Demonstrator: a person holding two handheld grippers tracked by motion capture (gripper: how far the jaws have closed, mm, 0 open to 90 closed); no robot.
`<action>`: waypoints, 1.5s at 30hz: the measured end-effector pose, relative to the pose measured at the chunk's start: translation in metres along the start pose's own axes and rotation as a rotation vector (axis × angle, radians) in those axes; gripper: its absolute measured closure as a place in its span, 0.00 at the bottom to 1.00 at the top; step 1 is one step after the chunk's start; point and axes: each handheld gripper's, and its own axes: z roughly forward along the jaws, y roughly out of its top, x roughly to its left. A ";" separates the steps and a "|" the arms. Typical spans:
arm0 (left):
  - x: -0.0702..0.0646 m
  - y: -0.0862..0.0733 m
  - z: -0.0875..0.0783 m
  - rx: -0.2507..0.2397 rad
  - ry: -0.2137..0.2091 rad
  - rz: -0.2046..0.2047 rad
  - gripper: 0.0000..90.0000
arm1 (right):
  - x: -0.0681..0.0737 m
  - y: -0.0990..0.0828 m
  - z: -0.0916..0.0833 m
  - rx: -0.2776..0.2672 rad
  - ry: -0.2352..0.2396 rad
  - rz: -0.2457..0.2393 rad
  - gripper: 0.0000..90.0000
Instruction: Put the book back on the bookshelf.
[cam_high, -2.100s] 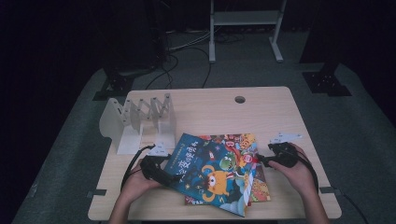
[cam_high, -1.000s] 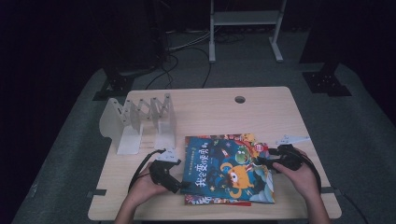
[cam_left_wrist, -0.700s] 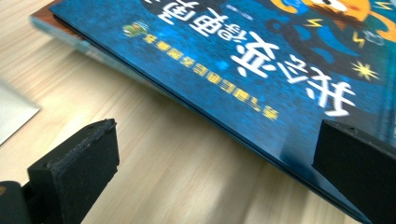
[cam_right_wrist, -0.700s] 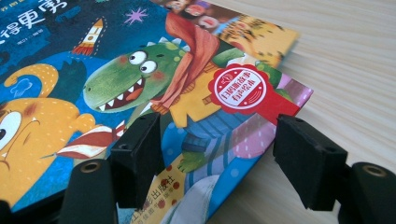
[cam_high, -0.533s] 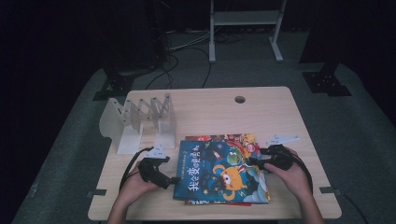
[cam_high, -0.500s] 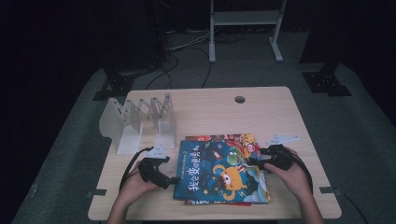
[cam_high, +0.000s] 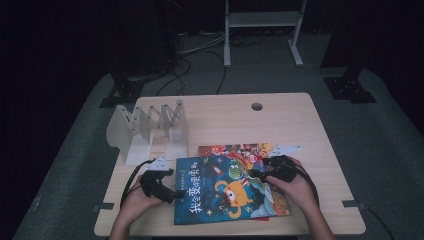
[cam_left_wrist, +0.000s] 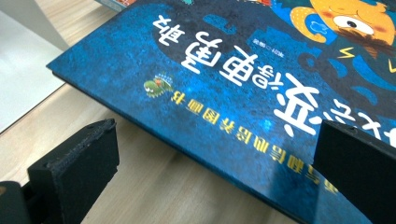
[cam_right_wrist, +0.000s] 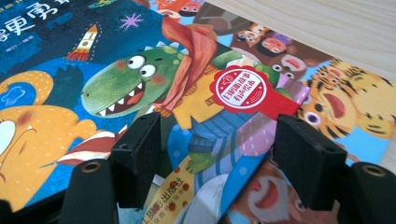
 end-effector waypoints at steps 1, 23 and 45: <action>0.001 0.000 0.000 0.000 0.002 -0.001 0.00 | 0.000 0.000 0.000 -0.002 -0.001 -0.011 0.36; -0.007 -0.012 -0.006 -0.002 0.004 -0.049 0.00 | -0.020 -0.046 -0.048 0.005 0.016 -0.098 0.40; 0.000 -0.023 -0.003 -0.016 -0.094 -0.141 0.00 | -0.004 -0.040 -0.040 0.006 0.050 -0.157 0.40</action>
